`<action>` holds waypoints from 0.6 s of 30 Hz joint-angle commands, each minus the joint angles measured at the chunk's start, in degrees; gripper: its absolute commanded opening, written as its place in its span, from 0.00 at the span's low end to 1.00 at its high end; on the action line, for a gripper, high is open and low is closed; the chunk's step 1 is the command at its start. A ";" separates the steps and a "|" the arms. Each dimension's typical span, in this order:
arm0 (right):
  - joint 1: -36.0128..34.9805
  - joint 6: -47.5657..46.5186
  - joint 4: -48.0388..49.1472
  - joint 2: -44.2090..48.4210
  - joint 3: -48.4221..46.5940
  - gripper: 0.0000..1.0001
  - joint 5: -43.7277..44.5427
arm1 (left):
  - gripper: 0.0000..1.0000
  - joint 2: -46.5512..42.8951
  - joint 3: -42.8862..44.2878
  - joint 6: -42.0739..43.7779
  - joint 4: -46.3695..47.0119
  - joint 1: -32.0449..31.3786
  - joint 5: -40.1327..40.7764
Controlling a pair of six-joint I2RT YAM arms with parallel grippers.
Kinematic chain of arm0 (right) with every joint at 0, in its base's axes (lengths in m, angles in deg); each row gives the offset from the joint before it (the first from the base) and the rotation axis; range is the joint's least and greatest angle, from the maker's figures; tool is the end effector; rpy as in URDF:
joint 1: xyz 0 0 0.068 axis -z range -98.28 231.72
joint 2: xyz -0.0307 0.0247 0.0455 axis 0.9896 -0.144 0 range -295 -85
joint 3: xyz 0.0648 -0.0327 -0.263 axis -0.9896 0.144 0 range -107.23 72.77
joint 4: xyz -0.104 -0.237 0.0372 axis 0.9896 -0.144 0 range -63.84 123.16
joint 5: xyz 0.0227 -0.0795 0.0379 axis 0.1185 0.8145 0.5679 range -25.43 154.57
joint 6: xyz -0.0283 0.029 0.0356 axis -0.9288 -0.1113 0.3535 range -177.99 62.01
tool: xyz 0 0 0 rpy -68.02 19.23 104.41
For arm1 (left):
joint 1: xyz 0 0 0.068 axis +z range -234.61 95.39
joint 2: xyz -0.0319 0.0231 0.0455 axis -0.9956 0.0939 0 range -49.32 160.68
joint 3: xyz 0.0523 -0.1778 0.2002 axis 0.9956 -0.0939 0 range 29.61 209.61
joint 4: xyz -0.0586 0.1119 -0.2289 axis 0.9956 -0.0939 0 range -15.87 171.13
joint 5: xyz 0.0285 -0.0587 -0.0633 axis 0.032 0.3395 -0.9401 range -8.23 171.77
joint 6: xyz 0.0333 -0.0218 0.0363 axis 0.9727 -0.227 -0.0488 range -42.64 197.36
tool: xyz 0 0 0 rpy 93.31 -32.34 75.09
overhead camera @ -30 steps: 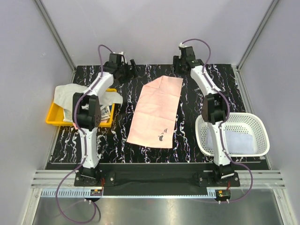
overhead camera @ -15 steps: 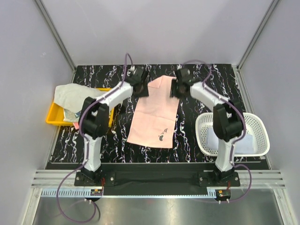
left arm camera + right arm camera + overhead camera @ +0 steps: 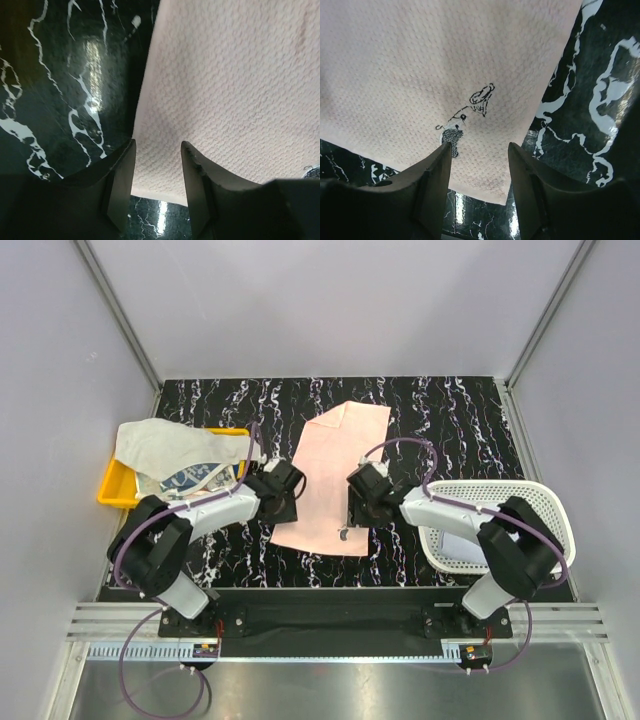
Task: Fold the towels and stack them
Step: Flatten out the crumpled towel
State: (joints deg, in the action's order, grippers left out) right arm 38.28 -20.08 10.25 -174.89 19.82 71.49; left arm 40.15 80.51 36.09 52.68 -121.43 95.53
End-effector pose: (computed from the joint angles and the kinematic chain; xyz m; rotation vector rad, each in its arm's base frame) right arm 0.2254 0.2075 0.1836 -0.0844 2.6440 0.3431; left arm 0.2364 -0.1662 0.1717 -0.1699 2.6756 -0.0918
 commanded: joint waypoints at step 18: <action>-8.59 10.52 -9.33 13.22 13.13 0.22 6.00 | 0.16 -8.17 -10.81 -20.41 -2.66 -17.84 1.10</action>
State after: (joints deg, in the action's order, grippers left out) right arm 30.85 -11.62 5.26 -166.32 31.71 76.06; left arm 33.97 71.66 21.20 52.92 -136.45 99.13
